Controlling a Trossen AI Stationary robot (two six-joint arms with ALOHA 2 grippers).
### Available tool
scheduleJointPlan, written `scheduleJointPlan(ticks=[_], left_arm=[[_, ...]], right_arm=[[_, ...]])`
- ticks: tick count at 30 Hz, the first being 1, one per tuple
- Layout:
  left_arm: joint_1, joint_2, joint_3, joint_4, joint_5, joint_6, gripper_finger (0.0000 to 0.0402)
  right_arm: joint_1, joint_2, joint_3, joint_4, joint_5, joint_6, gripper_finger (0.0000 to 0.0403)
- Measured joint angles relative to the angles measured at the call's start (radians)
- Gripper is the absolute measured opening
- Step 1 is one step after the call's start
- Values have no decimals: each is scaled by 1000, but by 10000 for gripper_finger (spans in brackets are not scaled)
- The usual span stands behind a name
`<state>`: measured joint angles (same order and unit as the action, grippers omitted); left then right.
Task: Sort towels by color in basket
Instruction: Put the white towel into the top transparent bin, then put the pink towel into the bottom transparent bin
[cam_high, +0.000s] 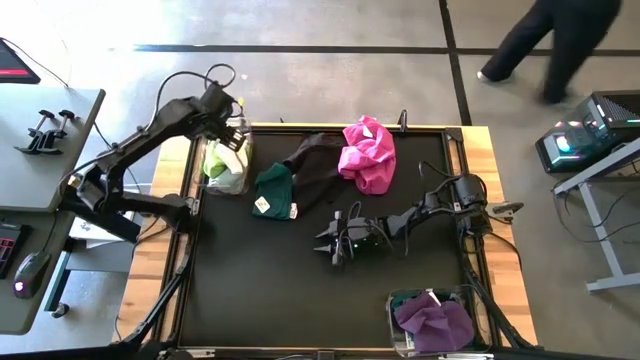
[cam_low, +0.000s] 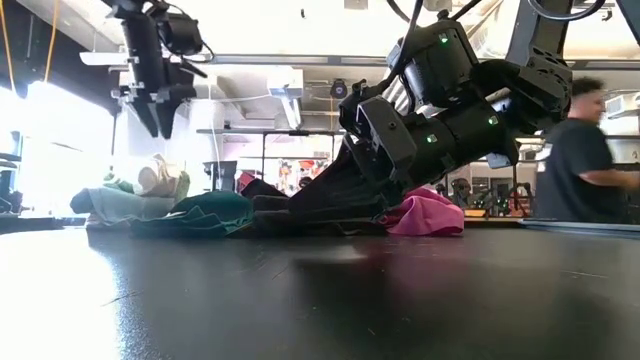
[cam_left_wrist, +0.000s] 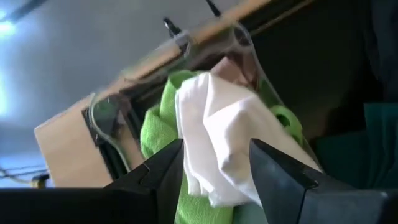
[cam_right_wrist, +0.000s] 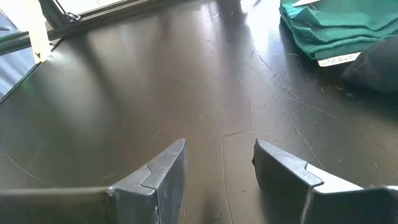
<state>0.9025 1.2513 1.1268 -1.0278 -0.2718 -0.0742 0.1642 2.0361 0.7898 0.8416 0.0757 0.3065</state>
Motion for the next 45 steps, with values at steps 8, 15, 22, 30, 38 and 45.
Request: scheduleJointPlan(ticks=[8, 15, 22, 30, 38, 45], left_arm=[[7, -18, -280, 286, -28, -12, 150], [-17, -1, -441, 461, -95, -14, 133], [-43, -81, -294, 290, -87, -20, 129], [-161, -295, -212, 221, -87, -104, 129], [-383, -436, -331, 465, -16, -164, 129], [-608, -406, -530, 857, 43, -212, 129]], right_arm=[[-15, -55, -2, -38, -2, 28, 179], [-68, -361, 0, -435, 59, -59, 179], [-139, -604, 0, -784, 293, -98, 179], [-221, -596, -57, -934, 306, -59, 179], [-369, -569, -44, -876, 283, -177, 238], [-556, -511, 11, -868, 352, -127, 289]])
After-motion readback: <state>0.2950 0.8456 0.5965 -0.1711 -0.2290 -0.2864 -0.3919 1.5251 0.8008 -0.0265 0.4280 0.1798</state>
